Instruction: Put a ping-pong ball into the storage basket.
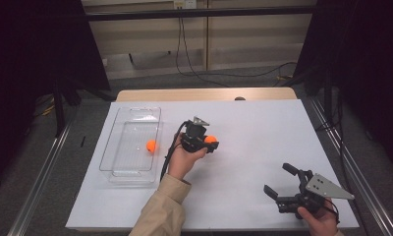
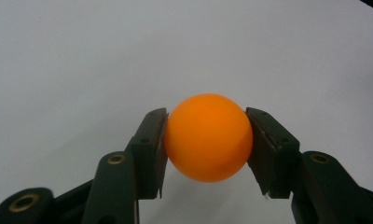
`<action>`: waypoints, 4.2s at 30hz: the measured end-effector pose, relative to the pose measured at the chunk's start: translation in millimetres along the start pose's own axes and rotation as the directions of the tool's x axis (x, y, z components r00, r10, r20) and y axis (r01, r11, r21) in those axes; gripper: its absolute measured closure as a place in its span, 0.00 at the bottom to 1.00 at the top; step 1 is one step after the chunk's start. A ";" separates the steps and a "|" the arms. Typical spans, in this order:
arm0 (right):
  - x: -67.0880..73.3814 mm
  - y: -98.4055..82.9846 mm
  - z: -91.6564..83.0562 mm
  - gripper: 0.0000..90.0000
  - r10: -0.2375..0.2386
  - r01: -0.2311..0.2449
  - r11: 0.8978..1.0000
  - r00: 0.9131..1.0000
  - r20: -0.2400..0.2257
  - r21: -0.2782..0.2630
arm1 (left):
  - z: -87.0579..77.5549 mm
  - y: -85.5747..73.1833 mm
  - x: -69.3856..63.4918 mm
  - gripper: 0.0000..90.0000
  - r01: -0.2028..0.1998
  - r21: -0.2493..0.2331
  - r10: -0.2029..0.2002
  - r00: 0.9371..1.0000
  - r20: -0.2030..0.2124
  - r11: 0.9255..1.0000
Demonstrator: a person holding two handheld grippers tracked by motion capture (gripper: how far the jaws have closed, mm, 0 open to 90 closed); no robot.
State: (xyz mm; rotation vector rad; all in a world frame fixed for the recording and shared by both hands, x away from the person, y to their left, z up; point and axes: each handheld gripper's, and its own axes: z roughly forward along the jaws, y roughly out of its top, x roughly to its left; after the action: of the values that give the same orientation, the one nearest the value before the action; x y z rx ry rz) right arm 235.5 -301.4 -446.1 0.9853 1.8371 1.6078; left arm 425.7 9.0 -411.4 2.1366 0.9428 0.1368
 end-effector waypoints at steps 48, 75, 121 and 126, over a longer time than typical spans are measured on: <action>0.6 0.5 -0.8 0.01 -0.001 0.001 1.000 1.000 -0.003 -0.002 | -32.2 -3.7 21.8 0.57 0.054 -0.040 -0.055 0.998 -0.032 0.998; 0.7 0.4 -0.5 0.01 0.000 0.000 1.000 1.000 -0.005 -0.002 | -45.0 -4.6 33.0 0.57 0.084 -0.053 -0.087 0.994 -0.058 0.995; 0.9 0.4 -0.4 0.01 0.000 0.000 1.000 1.000 -0.006 -0.002 | -64.6 -7.4 46.8 0.57 0.110 -0.058 -0.116 0.989 -0.095 0.992; 1.1 0.5 -0.3 0.01 0.002 -0.002 1.000 1.000 -0.007 -0.003 | -67.0 -8.0 48.9 0.57 0.111 -0.059 -0.117 0.988 -0.098 0.992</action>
State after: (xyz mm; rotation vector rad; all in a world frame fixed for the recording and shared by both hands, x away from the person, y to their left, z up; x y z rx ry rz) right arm 234.7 -300.8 -445.5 0.9817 1.8388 1.6165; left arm 430.7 86.2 -380.4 2.0375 1.1058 0.2122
